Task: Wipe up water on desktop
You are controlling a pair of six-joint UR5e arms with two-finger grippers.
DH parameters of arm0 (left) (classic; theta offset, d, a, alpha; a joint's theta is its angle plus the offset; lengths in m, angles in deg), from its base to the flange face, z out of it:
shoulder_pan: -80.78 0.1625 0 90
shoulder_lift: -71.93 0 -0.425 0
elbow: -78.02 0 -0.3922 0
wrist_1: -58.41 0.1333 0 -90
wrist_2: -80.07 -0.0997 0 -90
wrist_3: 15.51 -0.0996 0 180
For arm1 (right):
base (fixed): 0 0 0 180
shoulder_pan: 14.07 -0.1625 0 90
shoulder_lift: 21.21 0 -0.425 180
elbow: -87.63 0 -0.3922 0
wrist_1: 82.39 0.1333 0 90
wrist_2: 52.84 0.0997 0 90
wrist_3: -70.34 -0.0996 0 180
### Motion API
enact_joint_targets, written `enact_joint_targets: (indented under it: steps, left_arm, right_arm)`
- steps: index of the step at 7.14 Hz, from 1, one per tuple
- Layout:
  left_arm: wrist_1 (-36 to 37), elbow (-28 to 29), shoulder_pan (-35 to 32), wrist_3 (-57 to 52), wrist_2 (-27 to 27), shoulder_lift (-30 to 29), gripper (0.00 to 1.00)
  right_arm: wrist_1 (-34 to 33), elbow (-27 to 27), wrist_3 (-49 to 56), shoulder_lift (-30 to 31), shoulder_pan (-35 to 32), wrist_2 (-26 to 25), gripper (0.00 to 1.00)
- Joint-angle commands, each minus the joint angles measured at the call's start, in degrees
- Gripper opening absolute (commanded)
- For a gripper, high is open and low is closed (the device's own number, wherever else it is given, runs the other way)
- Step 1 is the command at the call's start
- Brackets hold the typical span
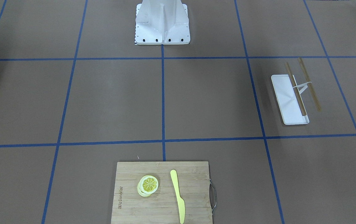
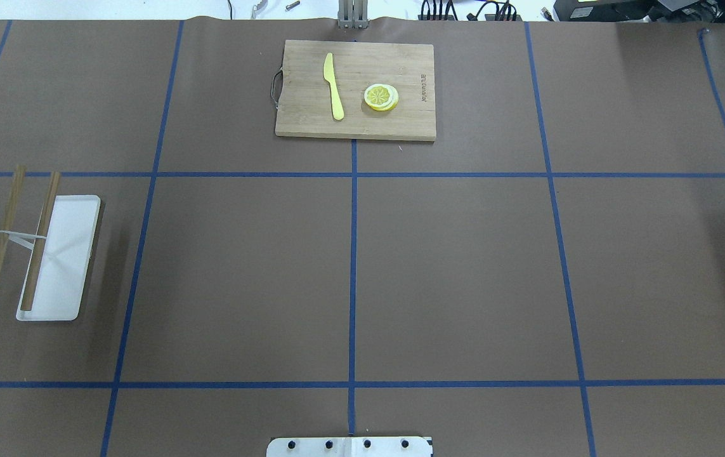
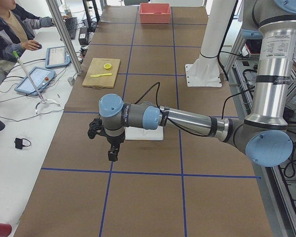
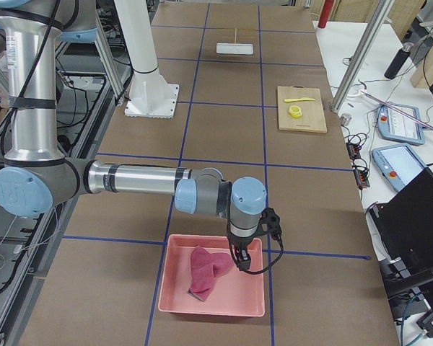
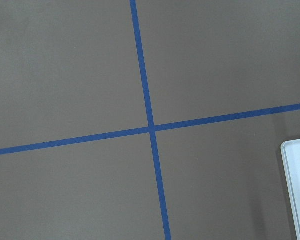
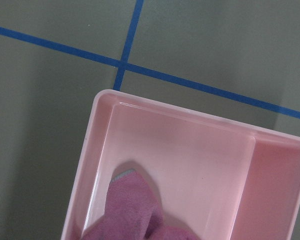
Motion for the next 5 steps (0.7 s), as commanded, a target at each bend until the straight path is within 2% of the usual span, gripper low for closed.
enact_joint_targets:
  steps: [1,2,3,5]
  left_arm:
    - [-0.86,-0.54,0.09,-0.10,0.03,-0.54,0.98]
    - [-4.09,0.25,0.09,-0.10,0.03,0.07,0.98]
    - [-10.47,1.12,0.09,0.08,-0.05,0.25,0.98]
    - [-11.77,3.58,0.09,0.08,0.82,0.25,0.98]
  right_arm:
    - [0.07,0.31,0.00,-0.08,0.00,0.23,1.00]
    - [0.07,0.49,0.00,0.00,-0.09,0.23,1.00]
    - [0.07,0.84,0.00,0.00,-0.09,0.23,1.00]
    - [0.15,1.10,0.00,-0.08,-0.09,0.23,1.00]
